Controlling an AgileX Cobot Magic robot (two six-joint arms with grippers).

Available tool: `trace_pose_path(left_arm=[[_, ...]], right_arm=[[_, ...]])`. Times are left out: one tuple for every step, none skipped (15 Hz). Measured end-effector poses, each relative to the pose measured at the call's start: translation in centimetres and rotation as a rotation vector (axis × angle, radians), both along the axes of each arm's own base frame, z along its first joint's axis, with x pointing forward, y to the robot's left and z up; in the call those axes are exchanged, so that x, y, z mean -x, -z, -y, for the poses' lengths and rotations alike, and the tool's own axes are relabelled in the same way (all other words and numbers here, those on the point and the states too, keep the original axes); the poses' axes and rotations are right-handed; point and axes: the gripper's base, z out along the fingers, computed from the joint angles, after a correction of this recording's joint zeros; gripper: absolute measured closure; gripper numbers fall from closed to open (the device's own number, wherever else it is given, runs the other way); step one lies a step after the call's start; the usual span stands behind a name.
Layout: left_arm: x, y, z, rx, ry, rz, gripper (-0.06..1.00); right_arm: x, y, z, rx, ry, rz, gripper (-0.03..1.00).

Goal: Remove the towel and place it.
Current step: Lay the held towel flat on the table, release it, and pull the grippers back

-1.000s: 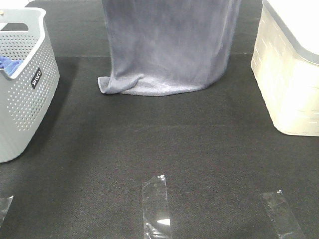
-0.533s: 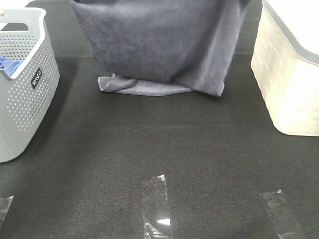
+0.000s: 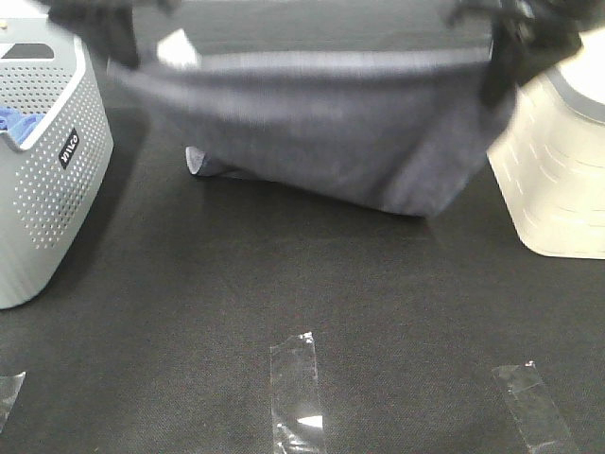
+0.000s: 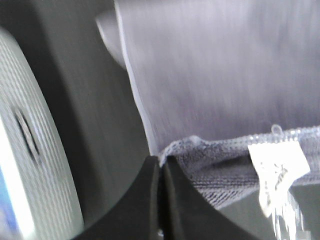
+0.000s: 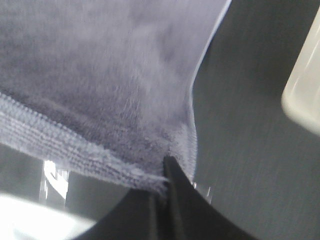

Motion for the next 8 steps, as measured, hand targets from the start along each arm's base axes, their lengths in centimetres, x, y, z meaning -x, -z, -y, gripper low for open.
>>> trace_pose_path(left_arm=[[1.7,0.6,0.4,-0.010,0.023,-0.035,0.94],[3.4,1.2,0.8,-0.020,0.051,-0.067,0.94],[5.1,1.8,0.9,-0.026,0.063,-0.101,0.94],[6.6,2.5,1.0,-0.033,0.066,-0.132,0.94],[8.7,3.5,1.3,-0.040,0.074,-0.170,0.94],[10.0,4.4,1.5,-0.050,0.082,-0.195,0.94],[11.3,5.0,1.8,-0.054,0.091,-0.208,0.94],[12.4,5.5,2.0,-0.054,0.094,-0.213,0.94]], right_arm=[[1.1,0.8,0.4,0.007,0.000,-0.034,0.97],[2.3,1.6,0.7,0.014,0.001,-0.069,0.97],[3.5,2.5,1.1,0.017,0.002,-0.106,0.97],[4.9,3.5,1.4,0.010,0.003,-0.150,0.97],[5.9,3.9,1.6,0.000,-0.002,-0.173,0.97],[6.8,4.2,1.7,-0.008,-0.014,-0.185,0.97],[7.6,4.3,1.9,-0.018,-0.013,-0.194,0.97],[8.5,4.4,2.1,-0.029,-0.011,-0.201,0.97]])
